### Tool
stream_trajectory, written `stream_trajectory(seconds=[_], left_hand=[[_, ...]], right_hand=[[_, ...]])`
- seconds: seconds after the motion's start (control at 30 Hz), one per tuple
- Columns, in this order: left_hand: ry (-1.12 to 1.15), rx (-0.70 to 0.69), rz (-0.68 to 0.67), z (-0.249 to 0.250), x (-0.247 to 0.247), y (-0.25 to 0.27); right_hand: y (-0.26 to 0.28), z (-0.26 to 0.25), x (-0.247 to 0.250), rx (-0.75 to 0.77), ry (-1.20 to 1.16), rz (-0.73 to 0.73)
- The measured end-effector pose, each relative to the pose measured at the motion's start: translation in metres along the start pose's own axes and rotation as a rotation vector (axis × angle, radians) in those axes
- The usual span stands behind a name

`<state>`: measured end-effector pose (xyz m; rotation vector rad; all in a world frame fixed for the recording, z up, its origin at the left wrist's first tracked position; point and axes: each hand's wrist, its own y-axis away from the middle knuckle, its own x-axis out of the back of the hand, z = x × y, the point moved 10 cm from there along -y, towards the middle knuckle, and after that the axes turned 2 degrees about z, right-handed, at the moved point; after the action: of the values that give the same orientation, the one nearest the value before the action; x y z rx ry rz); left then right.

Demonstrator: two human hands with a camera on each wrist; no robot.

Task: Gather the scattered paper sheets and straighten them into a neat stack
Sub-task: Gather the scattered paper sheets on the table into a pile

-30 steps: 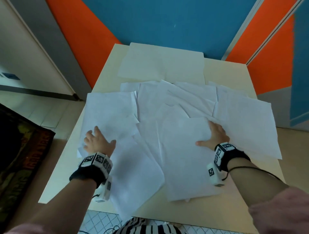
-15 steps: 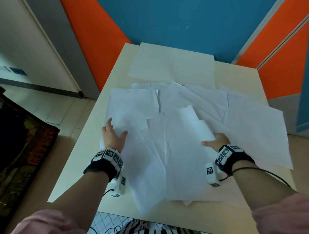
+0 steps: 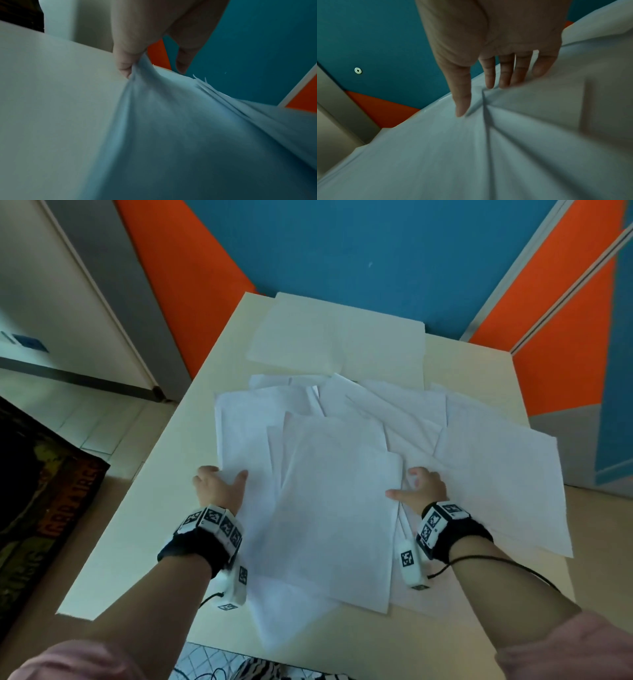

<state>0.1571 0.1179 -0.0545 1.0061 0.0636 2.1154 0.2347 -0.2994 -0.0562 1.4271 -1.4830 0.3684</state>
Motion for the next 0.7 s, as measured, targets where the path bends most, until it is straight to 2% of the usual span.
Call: stream_trajectory(seconds=[0.1, 0.2, 0.33, 0.47, 0.63, 0.7], left_hand=[[0.072, 0.085, 0.161, -0.014, 0.015, 0.012], [0.075, 0.199, 0.098, -0.030, 0.004, 0.029], [0.047, 0.257, 0.053, -0.029, -0.005, 0.045], [0.071, 0.222, 0.043, -0.007, -0.008, 0.030], [-0.046, 0.168, 0.007, 0.002, -0.003, -0.002], [-0.066, 0.175, -0.044, -0.005, -0.002, -0.010]], right_hand=[[-0.013, 0.002, 0.030, 0.029, 0.060, 0.102], [-0.030, 0.005, 0.038, 0.055, 0.087, 0.070], [-0.041, 0.008, 0.027, 0.047, 0.180, -0.027], [-0.038, 0.003, 0.018, 0.100, 0.227, -0.069], [-0.032, 0.012, 0.019, 0.036, 0.415, -0.007], [-0.033, 0.017, 0.017, 0.033, 0.285, -0.024]])
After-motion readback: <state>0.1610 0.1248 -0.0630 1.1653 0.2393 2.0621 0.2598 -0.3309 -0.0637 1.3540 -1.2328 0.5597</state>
